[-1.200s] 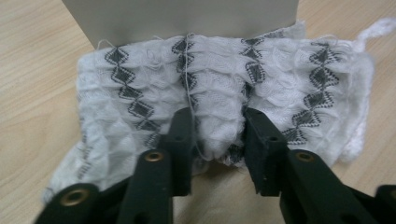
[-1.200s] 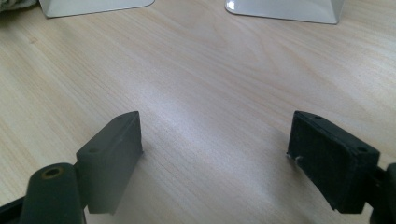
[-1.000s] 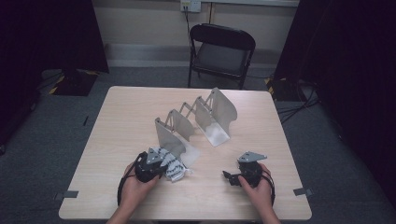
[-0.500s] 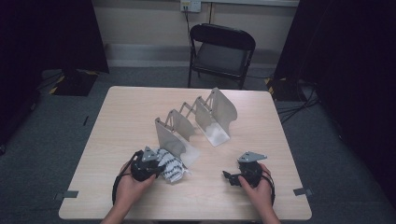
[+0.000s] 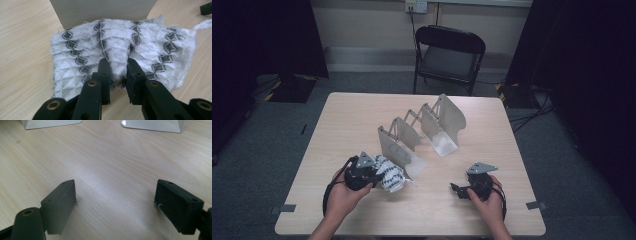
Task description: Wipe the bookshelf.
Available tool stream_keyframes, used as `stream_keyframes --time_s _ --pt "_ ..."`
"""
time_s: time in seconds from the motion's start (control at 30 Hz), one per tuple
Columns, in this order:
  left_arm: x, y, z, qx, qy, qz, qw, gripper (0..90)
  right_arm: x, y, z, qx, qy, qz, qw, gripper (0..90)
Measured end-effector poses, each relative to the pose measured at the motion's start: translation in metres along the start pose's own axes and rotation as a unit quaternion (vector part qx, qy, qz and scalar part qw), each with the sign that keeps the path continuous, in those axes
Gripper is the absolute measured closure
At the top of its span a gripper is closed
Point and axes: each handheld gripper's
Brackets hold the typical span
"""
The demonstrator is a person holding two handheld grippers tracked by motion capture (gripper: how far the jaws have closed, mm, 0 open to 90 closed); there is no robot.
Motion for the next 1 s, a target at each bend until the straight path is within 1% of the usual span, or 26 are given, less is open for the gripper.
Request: stream_keyframes --time_s 0.03,0.1,0.13,0.17,0.23,0.3,0.37,0.4,0.47,0.5,0.53,0.57,0.6,0.63,0.67,0.73,0.77,0.8,0.87,0.93,1.0 --pt "-0.001 0.002 -0.002 -0.003 -0.01 -0.003 0.9999 75.9 0.0 0.0 0.0 0.0 0.0 0.0 1.0 16.7" --pt "0.0 0.004 -0.005 0.0 -0.009 0.0 1.0 75.9 0.0 0.0 0.0 0.0 0.0 0.0 1.0 16.6" --pt "0.0 0.006 -0.007 -0.001 -0.015 0.0 0.9999 75.9 0.0 0.0 0.0 0.0 0.0 0.0 1.0 16.6" --pt "0.002 0.007 -0.008 0.003 -0.003 0.001 1.0 75.9 0.0 0.0 0.0 0.0 0.0 0.0 1.0 16.6" --pt "0.002 0.01 -0.012 0.001 -0.01 -0.003 1.0 75.9 0.0 0.0 0.0 0.0 0.0 0.0 1.0 16.6" --pt "0.001 0.014 -0.015 -0.001 -0.012 0.0 0.9999 75.9 0.0 0.0 0.0 0.0 0.0 0.0 1.0 16.6" --pt "0.001 0.018 -0.019 0.0 -0.01 -0.003 0.9999 75.9 0.0 0.0 0.0 0.0 0.0 0.0 1.0 16.6" --pt "-0.001 0.021 -0.022 -0.007 -0.021 -0.001 0.9998 75.9 0.0 0.0 0.0 0.0 0.0 0.0 1.0 16.6" --pt "0.0 0.025 -0.026 0.002 -0.01 0.0 0.9999 75.9 0.0 0.0 0.0 0.0 0.0 0.0 1.0 16.6" --pt "-0.001 0.028 -0.029 0.0 -0.014 -0.001 0.9999 75.9 0.0 0.0 0.0 0.0 0.0 0.0 1.0 16.6" --pt "-0.001 0.03 -0.032 0.004 -0.013 -0.001 0.9999 75.9 0.0 0.0 0.0 0.0 0.0 0.0 1.0 16.6" --pt "-0.001 0.033 -0.035 0.007 -0.016 -0.002 0.9998 75.9 0.0 0.0 0.0 0.0 0.0 0.0 1.0 16.6" --pt "-0.002 0.037 -0.039 0.004 -0.022 -0.002 0.9998 75.9 0.0 0.0 0.0 0.0 0.0 0.0 1.0 16.6" --pt "0.0 0.039 -0.042 0.012 -0.016 -0.003 0.9998 75.9 0.0 0.0 0.0 0.0 0.0 0.0 1.0 16.6" --pt "-0.001 0.043 -0.046 0.009 -0.023 -0.005 0.9997 75.9 0.0 0.0 0.0 0.0 0.0 0.0 1.0 16.7" --pt "0.0 0.048 -0.053 0.019 -0.021 -0.006 0.9996 75.9 0.0 0.0 0.0 0.0 0.0 0.0 1.0 16.6" --pt "0.0 0.051 -0.057 0.019 -0.025 -0.008 0.9995 75.9 0.0 0.0 0.0 0.0 0.0 0.0 1.0 16.6" --pt "0.002 0.054 -0.062 0.024 -0.022 -0.009 0.9994 75.9 0.0 0.0 0.0 0.0 0.0 0.0 1.0 16.6" --pt "0.002 0.061 -0.072 0.027 -0.027 -0.01 0.9992 75.9 0.0 0.0 0.0 0.0 0.0 0.0 1.0 16.6" --pt "0.004 0.064 -0.081 0.036 -0.029 -0.015 0.9988 75.9 0.0 0.0 0.0 0.0 0.0 0.0 1.0 16.6" --pt "0.005 0.063 -0.087 0.037 -0.031 -0.009 0.9988 75.9 0.0 0.0 0.0 0.0 0.0 0.0 1.0 16.6"
Point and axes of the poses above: each handheld gripper's, and its own axes: y roughly backward along the jaws, z roughly out of its underside, x roughly to its right, and after that the axes turned 8 degrees about x, right-handed
